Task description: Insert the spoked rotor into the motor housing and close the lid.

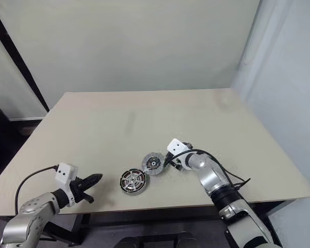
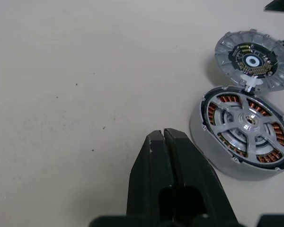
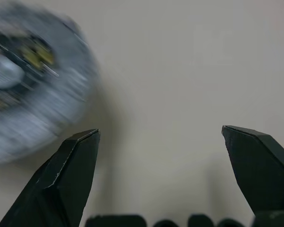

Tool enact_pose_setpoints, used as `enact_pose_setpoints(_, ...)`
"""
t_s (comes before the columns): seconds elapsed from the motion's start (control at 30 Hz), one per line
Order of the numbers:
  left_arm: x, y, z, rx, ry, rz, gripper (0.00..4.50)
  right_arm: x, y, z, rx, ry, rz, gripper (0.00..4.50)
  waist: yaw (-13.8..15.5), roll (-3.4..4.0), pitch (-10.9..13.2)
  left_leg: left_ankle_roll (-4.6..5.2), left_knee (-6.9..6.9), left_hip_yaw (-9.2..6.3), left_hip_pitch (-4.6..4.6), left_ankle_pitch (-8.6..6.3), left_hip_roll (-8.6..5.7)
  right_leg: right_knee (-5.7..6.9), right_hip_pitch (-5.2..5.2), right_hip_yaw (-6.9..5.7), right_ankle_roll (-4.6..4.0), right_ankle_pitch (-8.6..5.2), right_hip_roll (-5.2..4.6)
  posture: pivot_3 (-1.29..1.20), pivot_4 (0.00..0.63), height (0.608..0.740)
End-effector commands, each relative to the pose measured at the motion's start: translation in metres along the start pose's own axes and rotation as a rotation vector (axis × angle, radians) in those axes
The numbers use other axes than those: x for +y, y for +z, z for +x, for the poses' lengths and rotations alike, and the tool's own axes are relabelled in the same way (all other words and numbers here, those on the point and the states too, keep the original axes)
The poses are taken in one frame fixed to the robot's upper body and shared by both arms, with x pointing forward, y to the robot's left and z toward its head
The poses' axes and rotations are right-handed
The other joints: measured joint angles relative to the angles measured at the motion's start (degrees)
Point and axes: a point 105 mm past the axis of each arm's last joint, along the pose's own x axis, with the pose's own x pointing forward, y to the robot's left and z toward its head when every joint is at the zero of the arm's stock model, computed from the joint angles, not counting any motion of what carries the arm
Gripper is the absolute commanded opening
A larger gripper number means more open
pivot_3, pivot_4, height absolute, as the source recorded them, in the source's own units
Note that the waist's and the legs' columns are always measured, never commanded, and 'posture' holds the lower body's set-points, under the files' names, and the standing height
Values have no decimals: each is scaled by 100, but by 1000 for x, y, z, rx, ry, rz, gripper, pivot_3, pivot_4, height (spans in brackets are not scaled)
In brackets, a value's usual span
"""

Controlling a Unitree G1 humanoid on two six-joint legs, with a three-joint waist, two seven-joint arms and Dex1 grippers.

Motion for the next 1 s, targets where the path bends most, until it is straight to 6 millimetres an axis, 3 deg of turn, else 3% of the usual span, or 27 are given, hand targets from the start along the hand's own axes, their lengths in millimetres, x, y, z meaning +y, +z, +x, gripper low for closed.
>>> enact_pose_setpoints(0.03,-3,12,2,-35,-18,32,0,7,36,-5,-140,57,91,4489,-3,0,0,0,0,0,0,0,0,0,1,0,0,0,0,0,0,740)
enact_pose_setpoints(0.17,-5,15,4,-35,-29,40,0,23,58,-10,-194,137,162,4489,-91,0,0,0,-1,0,4,0,3,3,0,0,0,0,2,0,0,740)
enact_pose_setpoints(0.4,-6,17,7,-34,-41,52,0,57,79,-15,-224,248,187,4489,-107,3,1,0,1,-4,2,0,3,5,0,1,-1,1,4,0,0,740)
enact_pose_setpoints(0.77,-9,17,7,-36,-45,56,0,103,74,-3,-198,324,183,4489,-101,2,1,-1,0,-5,1,-1,2,4,-2,-1,-1,1,1,0,0,740)
enact_pose_setpoints(1.0,-12,15,7,-35,-54,55,0,102,69,1,-217,326,158,4489,-96,2,1,-2,2,-6,2,-1,1,3,-1,-2,-1,1,0,0,0,740)
